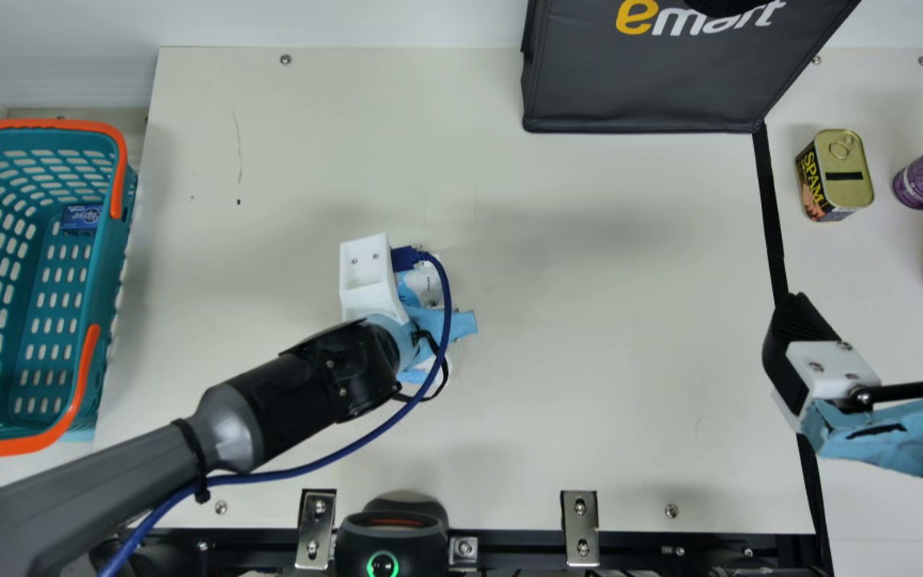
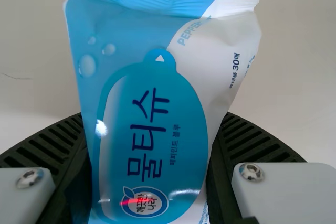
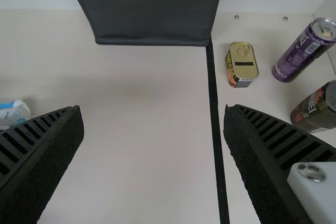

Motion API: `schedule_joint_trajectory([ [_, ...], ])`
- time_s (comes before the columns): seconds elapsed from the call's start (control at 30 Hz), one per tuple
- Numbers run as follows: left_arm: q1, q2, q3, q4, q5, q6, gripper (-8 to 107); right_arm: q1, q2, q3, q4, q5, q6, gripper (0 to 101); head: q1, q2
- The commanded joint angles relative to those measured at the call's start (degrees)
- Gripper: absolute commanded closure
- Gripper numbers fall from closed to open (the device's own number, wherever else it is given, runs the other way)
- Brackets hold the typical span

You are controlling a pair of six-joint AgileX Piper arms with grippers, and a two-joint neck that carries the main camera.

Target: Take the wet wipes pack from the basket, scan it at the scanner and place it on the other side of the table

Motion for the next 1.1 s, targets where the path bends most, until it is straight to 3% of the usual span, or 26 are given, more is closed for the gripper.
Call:
schedule_joint_trajectory([
  [0.0,0.3,-0.1,0.1,-1.0,-0.3,0.7,107,0.0,0.0,0.0,0.0,0.0,0.0,6,-1.7,0.0],
  [0.27,1.0,-0.5,-0.5,-6.0,0.7,5.1,107,0.0,0.0,0.0,0.0,0.0,0.0,6,-1.7,0.0],
  [1.07,6.2,0.4,-5.8,-25.9,14.7,22.3,107,0.0,0.0,0.0,0.0,0.0,0.0,6,-1.7,0.0],
])
